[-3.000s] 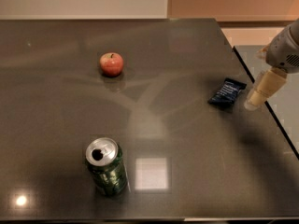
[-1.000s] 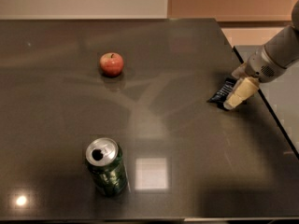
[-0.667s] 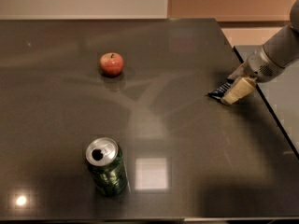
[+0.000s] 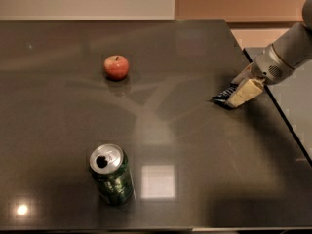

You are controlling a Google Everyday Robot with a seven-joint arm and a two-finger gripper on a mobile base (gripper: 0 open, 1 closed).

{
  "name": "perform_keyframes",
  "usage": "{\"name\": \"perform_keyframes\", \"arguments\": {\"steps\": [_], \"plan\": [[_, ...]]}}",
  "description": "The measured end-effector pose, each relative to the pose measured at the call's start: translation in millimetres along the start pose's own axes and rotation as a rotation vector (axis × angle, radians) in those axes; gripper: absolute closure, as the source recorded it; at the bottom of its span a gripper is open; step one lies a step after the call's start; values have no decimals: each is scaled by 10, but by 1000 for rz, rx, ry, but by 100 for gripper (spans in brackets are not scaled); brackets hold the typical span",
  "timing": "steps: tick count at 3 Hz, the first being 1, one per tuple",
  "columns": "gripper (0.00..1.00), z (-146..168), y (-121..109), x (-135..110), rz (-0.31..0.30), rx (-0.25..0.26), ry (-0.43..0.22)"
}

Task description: Move rxbar blueberry near green can

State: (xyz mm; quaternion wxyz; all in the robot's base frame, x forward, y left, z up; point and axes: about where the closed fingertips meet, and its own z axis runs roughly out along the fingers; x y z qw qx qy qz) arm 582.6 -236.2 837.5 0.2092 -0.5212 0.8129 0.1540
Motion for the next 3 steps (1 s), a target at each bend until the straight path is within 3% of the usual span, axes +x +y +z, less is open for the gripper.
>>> {"name": "perform_keyframes", "arguments": {"steps": [1,3], "plan": [[100,-59,268,-294,-59,-29,-40],[100,5,1113,-951,-256,-128,-94]]}}
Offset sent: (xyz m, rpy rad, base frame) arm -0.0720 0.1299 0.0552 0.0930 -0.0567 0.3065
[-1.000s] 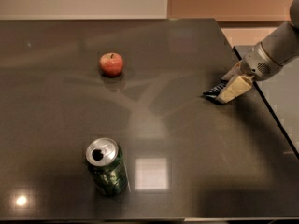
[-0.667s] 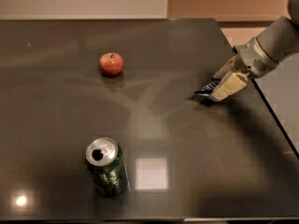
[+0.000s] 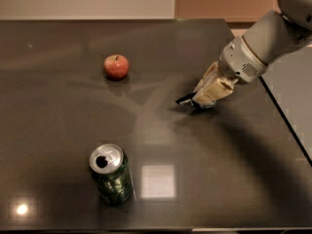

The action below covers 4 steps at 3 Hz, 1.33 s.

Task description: Move rxbar blueberry near green can

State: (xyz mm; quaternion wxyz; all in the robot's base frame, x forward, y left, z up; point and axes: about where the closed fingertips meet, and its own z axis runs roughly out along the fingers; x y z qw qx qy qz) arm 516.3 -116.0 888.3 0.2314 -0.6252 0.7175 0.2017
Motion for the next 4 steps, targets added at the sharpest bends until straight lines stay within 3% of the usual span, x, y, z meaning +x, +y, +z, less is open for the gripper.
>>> {"name": "perform_keyframes", "arguments": {"steps": [1,4], "plan": [[100,463,1214,-541,-237,-151,-47],[100,576,1339,-559,-272,-195,-56]]}}
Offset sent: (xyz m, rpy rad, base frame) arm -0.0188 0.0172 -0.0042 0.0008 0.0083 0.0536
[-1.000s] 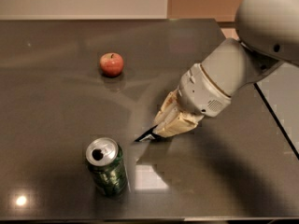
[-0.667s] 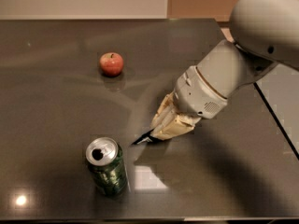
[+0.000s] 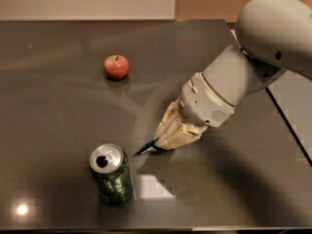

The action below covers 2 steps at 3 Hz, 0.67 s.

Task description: Move rxbar blueberry near green can

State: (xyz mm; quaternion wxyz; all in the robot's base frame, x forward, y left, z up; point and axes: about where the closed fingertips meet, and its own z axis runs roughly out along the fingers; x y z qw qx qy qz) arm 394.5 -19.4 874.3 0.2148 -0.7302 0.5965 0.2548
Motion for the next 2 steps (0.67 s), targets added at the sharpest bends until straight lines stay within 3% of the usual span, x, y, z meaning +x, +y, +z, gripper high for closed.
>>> {"name": "perform_keyframes", "arguments": {"steps": [2], "plan": [[100,76,212,-87,-72,-82,-23]]}}
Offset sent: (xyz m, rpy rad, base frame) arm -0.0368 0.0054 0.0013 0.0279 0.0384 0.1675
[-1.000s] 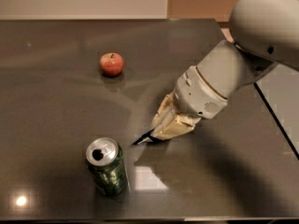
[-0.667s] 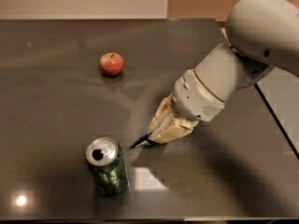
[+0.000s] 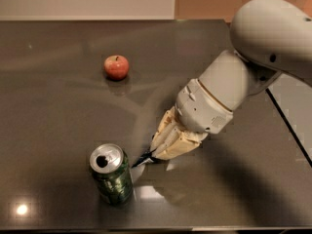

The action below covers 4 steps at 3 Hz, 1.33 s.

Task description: Move rxbar blueberry near green can

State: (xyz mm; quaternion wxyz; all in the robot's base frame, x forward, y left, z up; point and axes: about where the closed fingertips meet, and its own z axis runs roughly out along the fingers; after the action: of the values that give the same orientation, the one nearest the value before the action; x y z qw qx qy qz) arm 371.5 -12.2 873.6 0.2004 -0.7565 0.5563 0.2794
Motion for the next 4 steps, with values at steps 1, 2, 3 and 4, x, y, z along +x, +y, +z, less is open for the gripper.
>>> {"name": "perform_keyframes", "arguments": {"steps": [1,2,3,4], "plan": [[82,2,118,-57,-27,-23,-4],[60,8,182,-43,-33,-30,-5],[36,15,180,-59,-36,-29,-3],[13,21,180,-73,-39,-27,-1]]}}
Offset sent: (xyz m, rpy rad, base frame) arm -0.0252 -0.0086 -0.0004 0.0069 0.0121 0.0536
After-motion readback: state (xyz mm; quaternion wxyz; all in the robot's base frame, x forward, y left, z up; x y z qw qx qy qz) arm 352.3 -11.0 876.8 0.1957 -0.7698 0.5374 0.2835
